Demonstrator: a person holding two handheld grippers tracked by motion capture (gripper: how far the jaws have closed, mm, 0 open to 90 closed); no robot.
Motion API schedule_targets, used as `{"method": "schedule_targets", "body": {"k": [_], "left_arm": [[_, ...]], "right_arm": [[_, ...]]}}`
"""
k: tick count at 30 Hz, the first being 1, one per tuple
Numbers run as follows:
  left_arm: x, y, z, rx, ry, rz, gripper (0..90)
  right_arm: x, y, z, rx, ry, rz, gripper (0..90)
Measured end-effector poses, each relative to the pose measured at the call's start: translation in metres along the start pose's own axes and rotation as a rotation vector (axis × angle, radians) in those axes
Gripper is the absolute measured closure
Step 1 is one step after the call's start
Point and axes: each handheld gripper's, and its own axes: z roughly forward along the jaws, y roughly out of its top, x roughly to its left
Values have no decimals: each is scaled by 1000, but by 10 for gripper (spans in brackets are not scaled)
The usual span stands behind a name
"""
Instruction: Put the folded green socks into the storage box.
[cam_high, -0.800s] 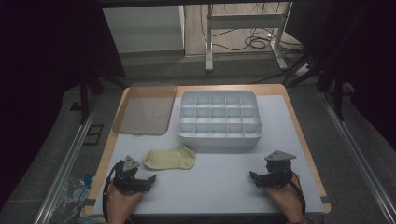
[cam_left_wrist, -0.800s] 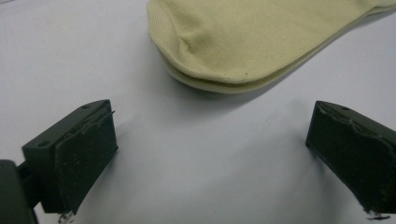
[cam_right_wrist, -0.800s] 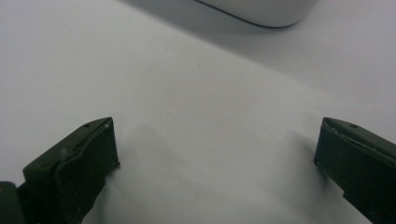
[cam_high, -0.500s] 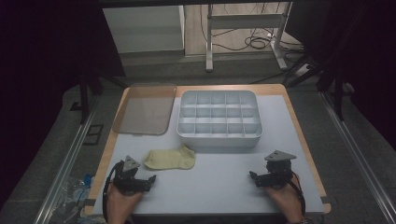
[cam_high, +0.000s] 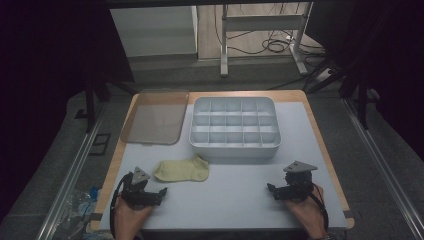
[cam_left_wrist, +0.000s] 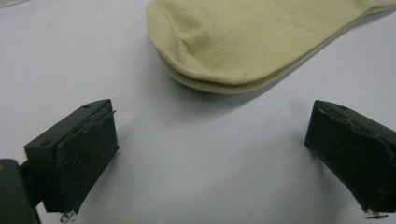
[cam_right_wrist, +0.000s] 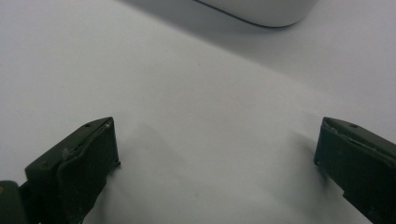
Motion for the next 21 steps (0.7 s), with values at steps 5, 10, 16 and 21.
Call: {"method": "schedule_targets", "body": {"k": [5,10,16,21], "left_arm": [[0,0,0,-1,1,1,24],[0,0,0,0,-1,-1,24],[0,0,0,1,-2,-2,24],[0,0,0,1,-3,-3,24]], "right_arm": [[0,0,-1,-3,0,3,12],[-2,0,-2,-14,-1,9,42],[-1,1,-6,-39,17,-2,101],[2,3,-8,-42,24,-16,130]]}}
